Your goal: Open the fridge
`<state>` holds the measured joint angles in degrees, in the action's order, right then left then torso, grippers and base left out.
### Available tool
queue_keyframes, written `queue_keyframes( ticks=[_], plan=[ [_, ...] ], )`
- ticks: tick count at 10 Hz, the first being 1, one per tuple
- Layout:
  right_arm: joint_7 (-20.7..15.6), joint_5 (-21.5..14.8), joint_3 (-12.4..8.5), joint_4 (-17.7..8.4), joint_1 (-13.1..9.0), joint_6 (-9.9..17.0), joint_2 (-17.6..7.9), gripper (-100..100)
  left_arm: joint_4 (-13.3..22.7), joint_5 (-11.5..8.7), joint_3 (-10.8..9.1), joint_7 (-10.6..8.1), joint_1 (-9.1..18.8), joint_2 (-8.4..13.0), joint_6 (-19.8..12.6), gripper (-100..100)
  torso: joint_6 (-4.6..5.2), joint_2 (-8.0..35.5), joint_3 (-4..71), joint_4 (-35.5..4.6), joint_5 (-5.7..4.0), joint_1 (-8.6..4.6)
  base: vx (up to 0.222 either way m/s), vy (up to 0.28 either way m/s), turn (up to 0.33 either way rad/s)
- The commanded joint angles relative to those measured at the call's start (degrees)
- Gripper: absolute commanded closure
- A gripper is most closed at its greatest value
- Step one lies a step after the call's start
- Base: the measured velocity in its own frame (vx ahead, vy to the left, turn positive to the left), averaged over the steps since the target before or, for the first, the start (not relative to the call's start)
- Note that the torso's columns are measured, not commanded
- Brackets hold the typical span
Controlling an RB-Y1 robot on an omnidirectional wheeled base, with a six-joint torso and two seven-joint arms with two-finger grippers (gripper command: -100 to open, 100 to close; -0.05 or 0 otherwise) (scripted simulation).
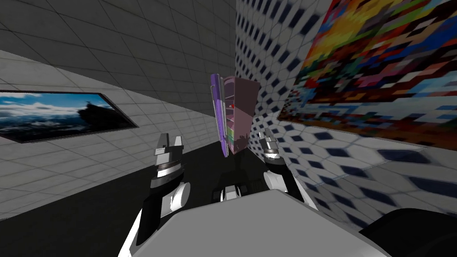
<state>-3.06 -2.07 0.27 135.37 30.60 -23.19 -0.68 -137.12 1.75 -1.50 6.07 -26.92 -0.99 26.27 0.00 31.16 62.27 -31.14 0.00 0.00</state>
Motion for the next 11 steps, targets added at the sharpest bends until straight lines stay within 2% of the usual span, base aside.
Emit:
queue_keyframes(
  ticks=[1, 2, 3, 6, 11],
  plan=[
    [0.0, 0.0, 0.0, 0.0, 0.0, 0.0, 0.0, 0, 0.0, 0.0, 0.0, 0.0, 0.0, 0.0, 0.0, 0, 0.0, 4.23, 8.46, -4.23, 0.0, 0.0, 0.0, 0.0, 0.0],
    [-0.3, -0.12, -0.66, -0.09, 0.28, 0.17, -1.83, -100, 0.0, 0.0, 0.0, 0.0, 0.0, 0.0, 0.0, 0, 0.0, 8.46, 16.92, -8.46, 0.0, 0.0, 0.027, 0.018, 0.003],
    [-0.6, -0.23, -1.32, -0.17, 0.56, 0.35, -3.13, -100, 0.02, 0.0, 0.0, 0.0, -0.01, 0.0, 0.0, 0, 0.0, 10.33, 20.9, -10.33, 0.01, 0.05, 0.052, 0.042, 0.002],
    [-2.02, -0.78, -4.41, -0.45, 1.9, 1.15, -7.1, -100, 0.02, 0.0, 0.01, 0.0, -0.02, -0.01, 0.0, 0, 0.0, 10.96, 22.38, -11.08, 0.05, 0.17, 0.089, 0.098, 0.003],
    [-5.72, -2.2, -12.39, -0.73, 5.5, 3.15, -12.96, -100, 0.02, 0.0, 0.01, 0.0, -0.02, -0.01, 0.0, 0, 0.0, 11.1, 22.32, -11.13, 0.04, 0.11, 0.134, 0.139, 0.006]
  ],
)
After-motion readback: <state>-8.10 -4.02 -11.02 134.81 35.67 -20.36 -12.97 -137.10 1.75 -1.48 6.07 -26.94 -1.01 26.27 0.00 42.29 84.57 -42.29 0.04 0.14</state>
